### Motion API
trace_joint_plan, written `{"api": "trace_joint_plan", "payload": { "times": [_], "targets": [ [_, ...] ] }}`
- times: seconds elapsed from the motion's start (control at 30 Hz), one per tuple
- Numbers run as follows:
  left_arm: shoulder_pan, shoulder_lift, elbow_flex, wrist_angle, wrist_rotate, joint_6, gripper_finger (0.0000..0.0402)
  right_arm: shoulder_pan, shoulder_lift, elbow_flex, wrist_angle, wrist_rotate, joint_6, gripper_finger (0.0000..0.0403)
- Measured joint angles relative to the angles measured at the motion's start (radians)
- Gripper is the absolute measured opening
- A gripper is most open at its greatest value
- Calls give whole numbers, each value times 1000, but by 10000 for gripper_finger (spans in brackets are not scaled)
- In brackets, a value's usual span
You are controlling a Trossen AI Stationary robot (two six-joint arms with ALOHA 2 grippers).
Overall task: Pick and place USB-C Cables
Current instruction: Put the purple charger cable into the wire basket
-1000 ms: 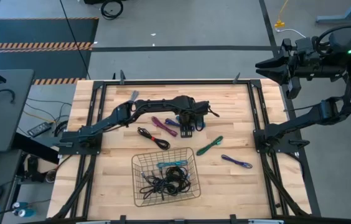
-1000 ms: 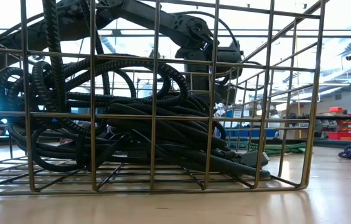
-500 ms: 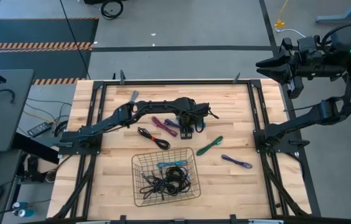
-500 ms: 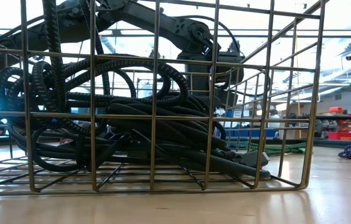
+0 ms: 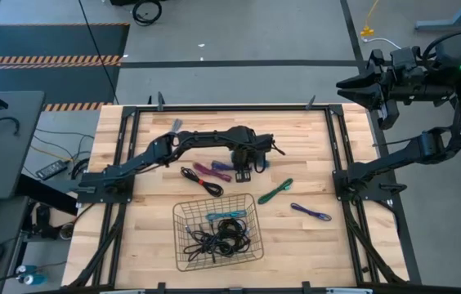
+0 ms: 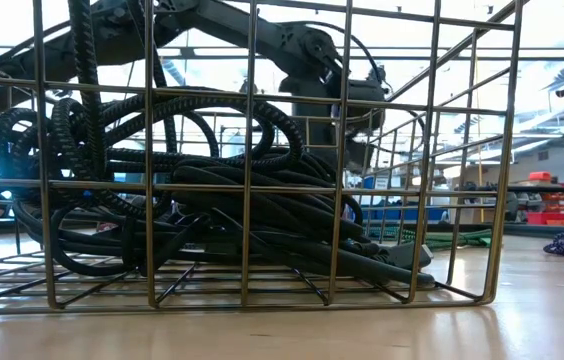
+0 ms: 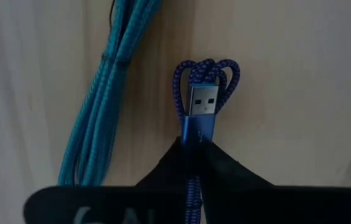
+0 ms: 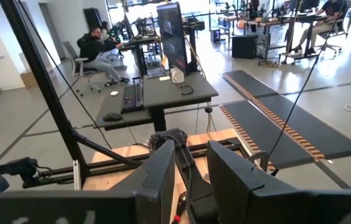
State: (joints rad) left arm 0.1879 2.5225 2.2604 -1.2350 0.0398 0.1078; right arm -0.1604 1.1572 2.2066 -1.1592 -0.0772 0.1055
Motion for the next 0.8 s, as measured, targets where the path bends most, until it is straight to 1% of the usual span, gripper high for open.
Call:
{"api": "trace_joint_plan", "payload": {
  "times": [0.13,0.23,0.43,0.63,0.8],
  "targets": [
    [-1,-86,1,-68,44,-35,19,0,0,0,7,0,0,101],
    [-10,-156,2,-115,46,-50,19,0,0,0,7,3,0,101],
    [-38,-344,4,-144,45,-156,19,0,0,0,7,5,0,101],
    [-107,-499,3,-185,6,-303,19,0,1,0,6,5,0,101],
    [-202,-565,3,-279,-28,-453,19,0,2,0,5,5,3,101]
  ]
}}
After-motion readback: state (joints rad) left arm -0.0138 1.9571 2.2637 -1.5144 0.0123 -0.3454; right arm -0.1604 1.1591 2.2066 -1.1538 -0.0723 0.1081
